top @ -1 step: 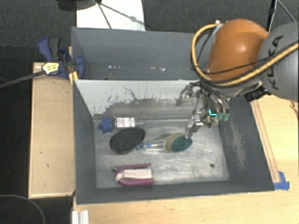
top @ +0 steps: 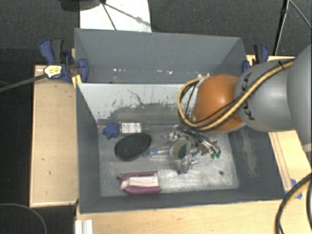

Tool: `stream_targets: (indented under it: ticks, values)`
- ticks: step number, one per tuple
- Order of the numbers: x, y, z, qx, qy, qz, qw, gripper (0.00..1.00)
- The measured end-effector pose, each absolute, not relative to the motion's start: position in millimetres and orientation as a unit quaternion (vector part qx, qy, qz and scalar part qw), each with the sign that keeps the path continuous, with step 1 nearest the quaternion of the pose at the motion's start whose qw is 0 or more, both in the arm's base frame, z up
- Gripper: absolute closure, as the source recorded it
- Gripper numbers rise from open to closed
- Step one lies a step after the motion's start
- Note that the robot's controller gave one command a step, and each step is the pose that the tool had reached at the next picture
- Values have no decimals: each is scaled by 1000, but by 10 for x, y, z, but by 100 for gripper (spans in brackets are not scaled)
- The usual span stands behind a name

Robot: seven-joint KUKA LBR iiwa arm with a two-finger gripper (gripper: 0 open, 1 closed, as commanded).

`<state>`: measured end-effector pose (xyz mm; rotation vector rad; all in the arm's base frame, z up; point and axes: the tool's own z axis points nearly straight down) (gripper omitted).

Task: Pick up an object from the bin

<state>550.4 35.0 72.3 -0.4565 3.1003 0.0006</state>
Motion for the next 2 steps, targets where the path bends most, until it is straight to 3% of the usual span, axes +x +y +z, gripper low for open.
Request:
stream_targets:
  ticks: [1, 2]
  values:
    - [5546, 298, 1015, -89, 996, 0, 4, 0]
    - [5664, 254, 1006, -28, 1000, 0, 6, 0]
